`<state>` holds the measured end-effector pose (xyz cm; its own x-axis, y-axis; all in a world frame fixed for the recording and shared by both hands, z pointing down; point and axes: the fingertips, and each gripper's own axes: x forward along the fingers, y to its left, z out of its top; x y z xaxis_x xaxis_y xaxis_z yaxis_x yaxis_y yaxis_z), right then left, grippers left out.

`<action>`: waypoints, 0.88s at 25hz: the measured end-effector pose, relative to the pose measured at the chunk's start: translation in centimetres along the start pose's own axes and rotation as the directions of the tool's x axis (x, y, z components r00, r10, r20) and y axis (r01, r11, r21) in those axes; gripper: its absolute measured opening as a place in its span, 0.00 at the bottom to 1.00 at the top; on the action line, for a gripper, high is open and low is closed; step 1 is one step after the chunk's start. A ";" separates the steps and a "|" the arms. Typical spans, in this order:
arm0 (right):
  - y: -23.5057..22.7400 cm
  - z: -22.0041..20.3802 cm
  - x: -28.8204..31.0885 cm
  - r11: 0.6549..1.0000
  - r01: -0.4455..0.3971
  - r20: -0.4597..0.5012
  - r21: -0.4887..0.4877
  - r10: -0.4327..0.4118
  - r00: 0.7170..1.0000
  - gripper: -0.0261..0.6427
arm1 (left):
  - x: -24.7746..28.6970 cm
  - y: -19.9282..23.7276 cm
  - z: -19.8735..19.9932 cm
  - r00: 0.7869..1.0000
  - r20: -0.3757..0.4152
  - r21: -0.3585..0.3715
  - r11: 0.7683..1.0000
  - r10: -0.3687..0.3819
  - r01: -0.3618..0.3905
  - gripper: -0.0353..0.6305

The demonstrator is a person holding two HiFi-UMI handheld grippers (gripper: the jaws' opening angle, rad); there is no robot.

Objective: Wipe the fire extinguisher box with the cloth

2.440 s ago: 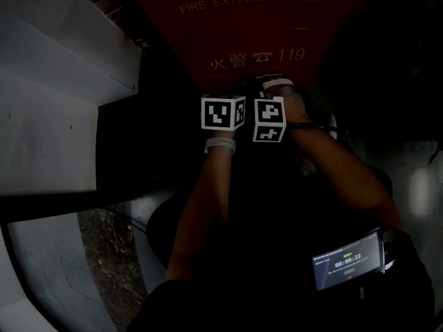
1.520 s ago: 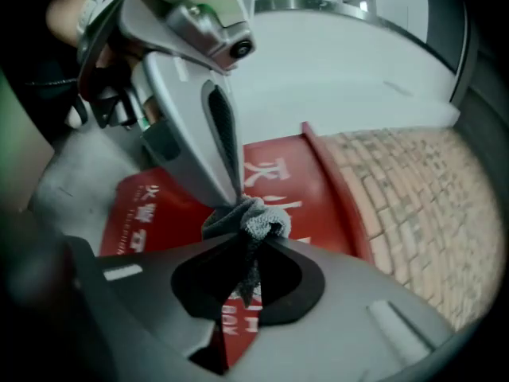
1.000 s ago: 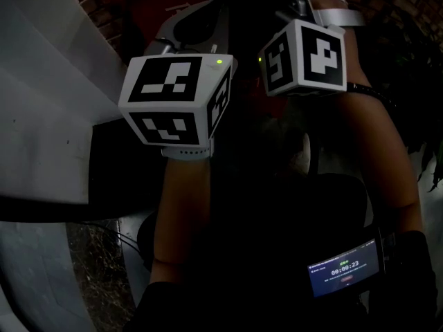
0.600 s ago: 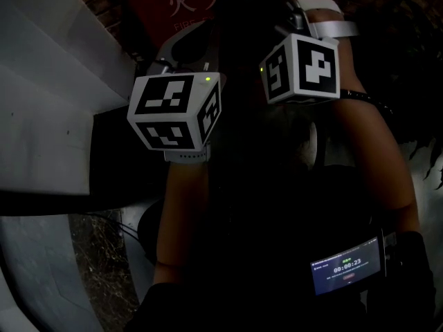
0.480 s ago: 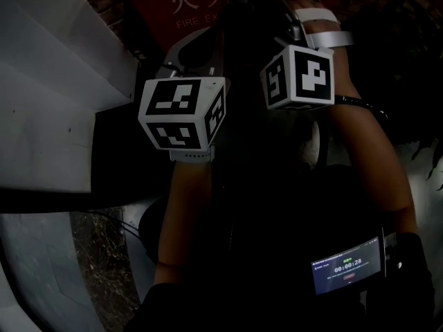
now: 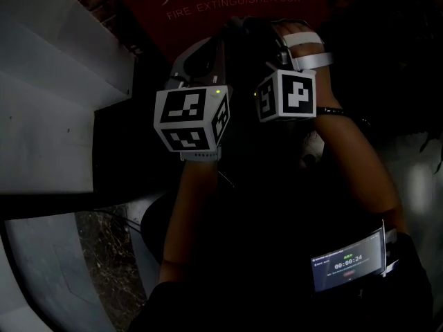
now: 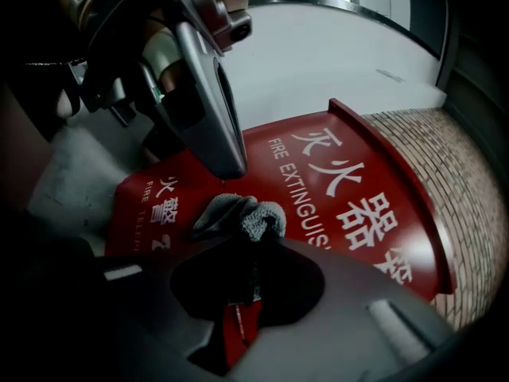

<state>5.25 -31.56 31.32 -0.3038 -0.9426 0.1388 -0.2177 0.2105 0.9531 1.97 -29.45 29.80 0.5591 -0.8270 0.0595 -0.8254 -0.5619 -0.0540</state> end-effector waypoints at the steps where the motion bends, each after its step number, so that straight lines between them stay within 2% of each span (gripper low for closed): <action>1: 0.6 -0.2 0.1 1.000 -0.008 -0.002 -0.003 0.008 1.000 0.09 | 0.3 -0.1 -0.7 1.000 -0.013 -0.002 1.000 -0.002 0.002 0.06; 9: 5.5 -1.7 0.4 0.995 -0.098 -0.033 -0.014 0.097 0.995 0.09 | 1.5 -0.8 -5.3 0.994 -0.099 -0.048 0.998 -0.039 0.034 0.06; 16: 10.2 -3.0 1.0 0.990 -0.138 -0.024 -0.028 0.137 0.990 0.09 | 2.1 -0.9 -10.9 0.982 -0.184 -0.078 0.997 -0.034 0.020 0.06; 22: 11.8 -3.4 1.0 0.987 -0.155 -0.019 -0.032 0.155 0.988 0.09 | 2.6 -2.2 -14.5 0.966 -0.253 -0.096 0.995 -0.061 0.038 0.06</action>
<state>5.50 -30.90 43.64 -0.3165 -0.9033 0.2896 -0.1381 0.3459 0.9281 4.10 -30.16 44.54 0.5704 -0.7595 0.3128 -0.8074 -0.5884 0.0438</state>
